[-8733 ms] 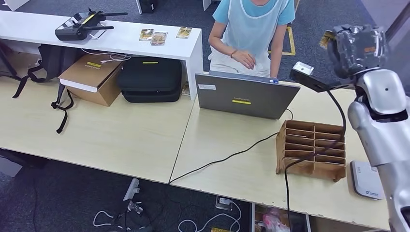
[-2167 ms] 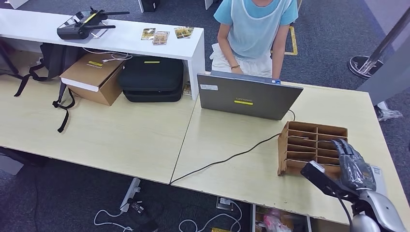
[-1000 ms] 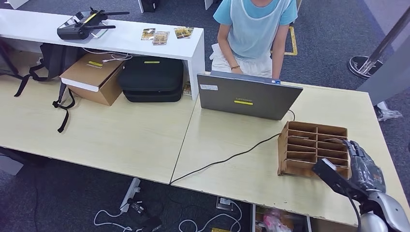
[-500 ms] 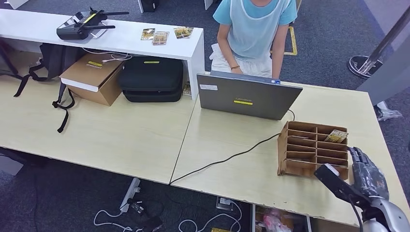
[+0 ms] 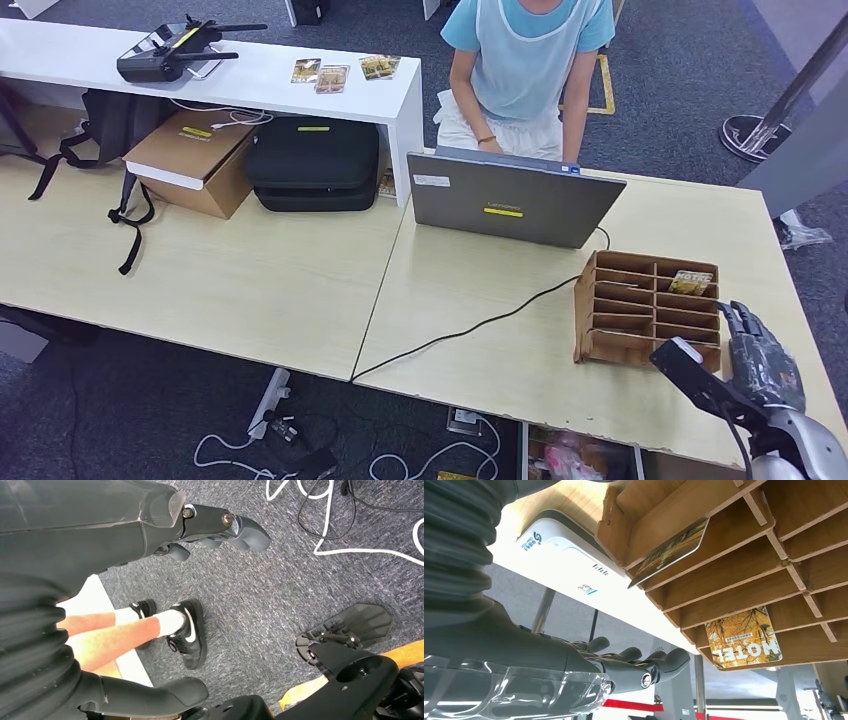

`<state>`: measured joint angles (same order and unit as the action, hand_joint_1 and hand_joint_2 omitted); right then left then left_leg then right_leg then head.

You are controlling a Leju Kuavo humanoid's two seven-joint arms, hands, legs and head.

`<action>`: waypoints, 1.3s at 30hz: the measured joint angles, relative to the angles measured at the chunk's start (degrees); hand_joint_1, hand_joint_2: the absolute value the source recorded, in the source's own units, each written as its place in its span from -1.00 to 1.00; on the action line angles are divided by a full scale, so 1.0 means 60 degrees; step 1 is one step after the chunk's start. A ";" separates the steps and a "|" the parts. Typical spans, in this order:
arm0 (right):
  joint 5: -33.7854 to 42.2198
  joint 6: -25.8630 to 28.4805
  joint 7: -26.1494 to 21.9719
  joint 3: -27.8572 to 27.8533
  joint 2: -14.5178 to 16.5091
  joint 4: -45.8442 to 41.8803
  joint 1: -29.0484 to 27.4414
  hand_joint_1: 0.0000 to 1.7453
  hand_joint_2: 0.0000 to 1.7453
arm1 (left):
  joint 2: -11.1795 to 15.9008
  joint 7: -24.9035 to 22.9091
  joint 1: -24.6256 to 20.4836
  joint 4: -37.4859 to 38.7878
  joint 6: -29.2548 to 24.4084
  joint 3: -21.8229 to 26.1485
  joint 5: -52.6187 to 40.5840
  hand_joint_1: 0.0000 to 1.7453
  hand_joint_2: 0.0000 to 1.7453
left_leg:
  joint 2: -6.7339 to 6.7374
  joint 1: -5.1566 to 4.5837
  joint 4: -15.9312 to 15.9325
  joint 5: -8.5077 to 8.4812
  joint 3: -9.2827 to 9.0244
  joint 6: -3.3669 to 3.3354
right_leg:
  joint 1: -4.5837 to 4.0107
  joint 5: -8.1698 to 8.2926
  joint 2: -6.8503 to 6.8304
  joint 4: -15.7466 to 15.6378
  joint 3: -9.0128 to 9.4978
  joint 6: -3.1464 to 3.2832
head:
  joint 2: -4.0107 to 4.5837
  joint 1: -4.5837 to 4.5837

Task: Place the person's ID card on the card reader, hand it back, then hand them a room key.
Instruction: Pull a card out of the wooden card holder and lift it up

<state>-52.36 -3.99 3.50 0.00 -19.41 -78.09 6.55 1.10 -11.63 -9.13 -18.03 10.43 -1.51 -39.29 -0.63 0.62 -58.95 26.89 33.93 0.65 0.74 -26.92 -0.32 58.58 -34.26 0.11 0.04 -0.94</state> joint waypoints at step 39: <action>0.0052 0.0011 0.0195 -0.0066 0.0001 0.0353 -0.0098 0.92 1.00 | -0.0113 0.0000 -0.0044 -0.0094 -0.0004 0.0092 -0.0405 -1.00 1.00 | 0.0000 0.0000 0.0000 0.0001 0.0000 0.0000 | 0.0000 0.0000 0.0001 -0.0001 -0.0002 0.0000 | 0.0000 -0.0001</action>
<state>-52.05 -3.93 4.67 -0.40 -19.41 -75.97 5.96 0.43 -11.63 -9.39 -18.59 10.40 -0.96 -41.72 -0.63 0.62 -58.95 26.89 33.93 0.65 0.74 -26.92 -0.31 58.58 -34.27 0.11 0.04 -0.95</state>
